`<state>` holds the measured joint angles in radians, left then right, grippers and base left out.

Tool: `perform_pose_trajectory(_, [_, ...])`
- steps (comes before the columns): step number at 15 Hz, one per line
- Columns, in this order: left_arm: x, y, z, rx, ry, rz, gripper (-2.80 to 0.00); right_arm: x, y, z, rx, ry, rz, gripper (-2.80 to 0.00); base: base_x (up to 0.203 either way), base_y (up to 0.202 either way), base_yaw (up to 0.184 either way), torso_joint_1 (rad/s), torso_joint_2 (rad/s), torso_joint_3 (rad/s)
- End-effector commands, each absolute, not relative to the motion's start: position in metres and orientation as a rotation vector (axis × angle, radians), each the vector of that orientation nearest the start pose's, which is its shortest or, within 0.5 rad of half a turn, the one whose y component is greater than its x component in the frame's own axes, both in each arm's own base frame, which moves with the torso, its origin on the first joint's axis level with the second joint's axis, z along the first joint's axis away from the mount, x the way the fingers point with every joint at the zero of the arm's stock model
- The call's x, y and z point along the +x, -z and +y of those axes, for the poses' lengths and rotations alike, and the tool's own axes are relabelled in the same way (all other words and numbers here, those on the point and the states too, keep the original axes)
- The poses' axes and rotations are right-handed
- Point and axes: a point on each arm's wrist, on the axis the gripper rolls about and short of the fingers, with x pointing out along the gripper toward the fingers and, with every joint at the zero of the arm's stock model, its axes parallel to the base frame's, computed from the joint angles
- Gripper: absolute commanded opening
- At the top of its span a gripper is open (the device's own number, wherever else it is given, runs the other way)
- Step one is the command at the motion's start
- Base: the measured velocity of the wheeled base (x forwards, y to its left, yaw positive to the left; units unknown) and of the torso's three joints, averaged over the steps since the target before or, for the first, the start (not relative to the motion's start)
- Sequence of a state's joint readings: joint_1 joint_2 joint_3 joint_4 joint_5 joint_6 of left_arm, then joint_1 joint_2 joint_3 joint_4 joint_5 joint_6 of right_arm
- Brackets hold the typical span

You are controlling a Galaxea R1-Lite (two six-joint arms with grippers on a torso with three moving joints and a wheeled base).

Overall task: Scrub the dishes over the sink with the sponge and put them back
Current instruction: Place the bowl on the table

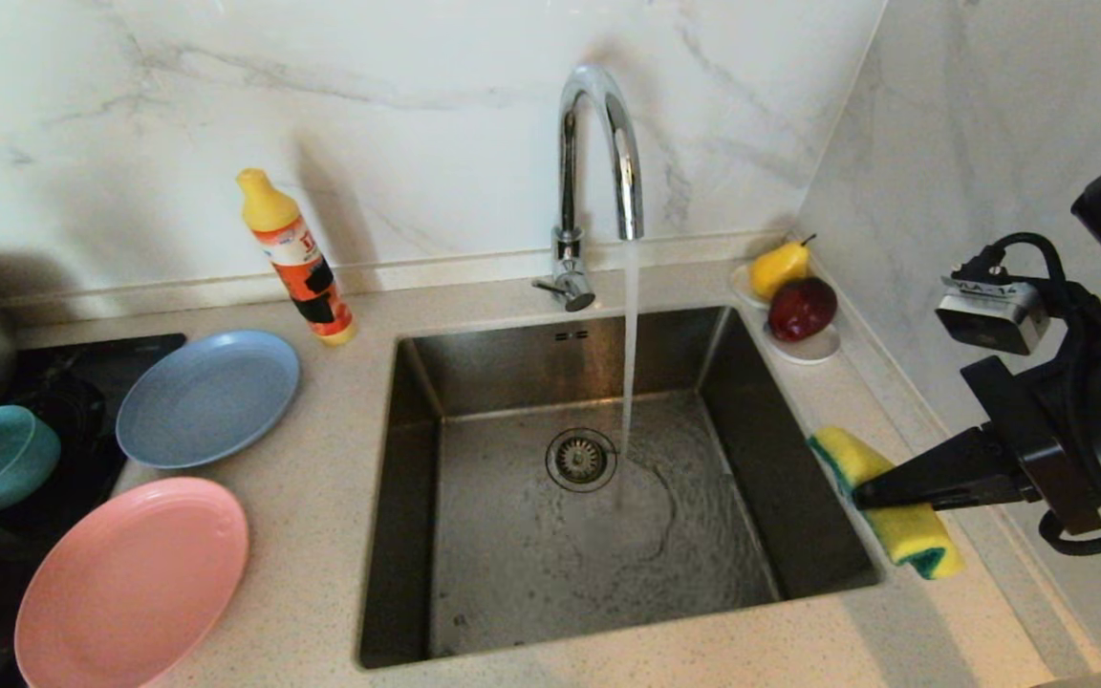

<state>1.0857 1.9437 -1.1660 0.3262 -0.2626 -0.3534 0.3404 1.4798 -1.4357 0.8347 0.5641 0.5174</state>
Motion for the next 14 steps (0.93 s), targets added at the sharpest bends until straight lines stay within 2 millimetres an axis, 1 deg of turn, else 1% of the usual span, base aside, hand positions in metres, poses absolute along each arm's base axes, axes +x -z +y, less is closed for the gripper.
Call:
perform_pose_trajectory(1, [0.162, -0.119, 0.295, -1.020, -0.895, 0.760, -2.80, 0.197, -0.291, 0.083, 0.553, -0.597, 1.103, -2.80, 0.000, 0.000, 0.000, 0.000, 0.00, 0.000])
perform_pose_trajectory(3, [0.164, -0.122, 0.296, -1.016, -0.838, 0.747, -2.80, 0.197, -0.290, 0.083, 0.553, -0.595, 1.108, -2.80, 0.000, 0.000, 0.000, 0.000, 0.00, 0.000])
perform_pose_trajectory(9, [0.168, -0.120, 0.302, -1.023, -0.832, 0.749, -2.80, 0.197, -0.290, 0.083, 0.553, -0.594, 1.110, -2.80, 0.000, 0.000, 0.000, 0.000, 0.00, 0.000])
perform_pose_trajectory(10, [0.168, -0.119, 0.304, -1.020, -0.834, 0.749, 0.00, 0.197, -0.290, 0.083, 0.553, -0.594, 1.110, -2.80, 0.000, 0.000, 0.000, 0.000, 0.00, 0.000])
perform_pose_trajectory(13, [0.170, -0.118, 0.307, -1.025, -0.834, 0.747, 0.00, 0.196, -0.290, 0.082, 0.554, -0.594, 1.109, -2.80, 0.000, 0.000, 0.000, 0.000, 0.00, 0.000])
perform_pose_trajectory(14, [0.169, -0.123, 0.306, -1.021, -0.834, 0.735, 0.00, 0.196, -0.290, 0.082, 0.553, -0.595, 1.107, -2.80, 0.000, 0.000, 0.000, 0.000, 0.00, 0.000])
